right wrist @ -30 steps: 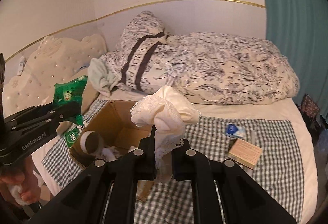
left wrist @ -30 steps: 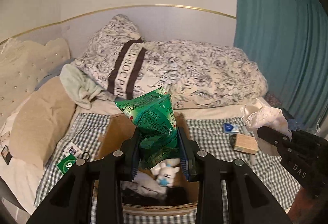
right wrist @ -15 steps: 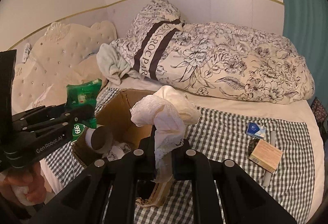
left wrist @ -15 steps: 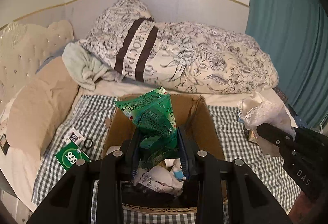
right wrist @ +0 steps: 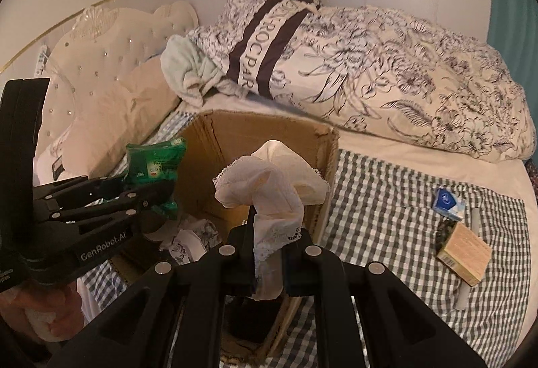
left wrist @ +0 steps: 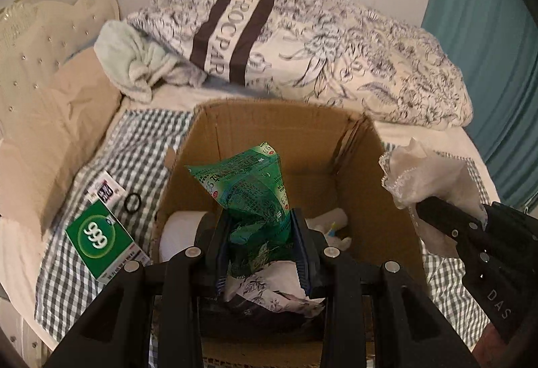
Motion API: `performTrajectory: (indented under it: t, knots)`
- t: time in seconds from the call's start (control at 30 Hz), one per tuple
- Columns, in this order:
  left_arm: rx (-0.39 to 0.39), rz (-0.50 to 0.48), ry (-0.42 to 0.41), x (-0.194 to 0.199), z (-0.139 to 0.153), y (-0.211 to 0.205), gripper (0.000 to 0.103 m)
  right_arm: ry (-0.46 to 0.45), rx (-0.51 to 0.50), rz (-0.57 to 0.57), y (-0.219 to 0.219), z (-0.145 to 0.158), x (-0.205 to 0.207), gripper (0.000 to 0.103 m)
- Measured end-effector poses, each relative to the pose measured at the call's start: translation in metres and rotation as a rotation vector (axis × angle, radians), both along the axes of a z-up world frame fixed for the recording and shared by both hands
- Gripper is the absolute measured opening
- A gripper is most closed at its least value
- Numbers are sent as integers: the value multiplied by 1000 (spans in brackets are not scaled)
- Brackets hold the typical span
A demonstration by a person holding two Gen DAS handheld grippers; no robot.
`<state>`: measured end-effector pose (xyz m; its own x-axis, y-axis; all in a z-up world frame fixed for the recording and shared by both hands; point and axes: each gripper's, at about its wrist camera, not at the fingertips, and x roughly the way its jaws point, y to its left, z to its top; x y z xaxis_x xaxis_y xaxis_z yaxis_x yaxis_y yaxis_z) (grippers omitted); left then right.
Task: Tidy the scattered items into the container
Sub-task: 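Open both grippers to drop the snack bag and cloth into the box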
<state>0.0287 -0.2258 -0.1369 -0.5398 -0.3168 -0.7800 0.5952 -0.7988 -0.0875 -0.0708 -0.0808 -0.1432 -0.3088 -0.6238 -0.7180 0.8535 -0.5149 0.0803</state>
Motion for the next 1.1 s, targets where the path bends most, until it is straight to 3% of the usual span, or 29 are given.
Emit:
performTrajectory:
  t: [0.33, 0.43, 0.5, 0.57, 0.87, 0.93, 1.03, 1.1]
  knots:
    - [50, 6, -59, -8, -31, -9, 36, -43, 82, 23, -19, -32, -5, 10]
    - [56, 12, -60, -8, -32, -10, 48, -46, 93, 26, -19, -35, -5, 11]
    - [67, 7, -49, -8, -30, -9, 64, -44, 96, 28, -19, -35, -5, 11]
    - [60, 13, -38, -6, -24, -8, 71, -42, 96, 29, -19, -34, -5, 11]
    - [12, 44, 4, 5, 5, -8, 71, -19, 87, 51, -18, -23, 6, 14]
    - [4, 49, 14, 8, 11, -6, 71, -10, 81, 58, -16, -19, 11, 17]
    - [-7, 57, 36, 13, 23, -3, 71, 18, 66, 66, -12, -9, 17, 56]
    - [-14, 61, 50, 16, 30, -1, 72, 47, 50, 67, -7, -1, 22, 58]
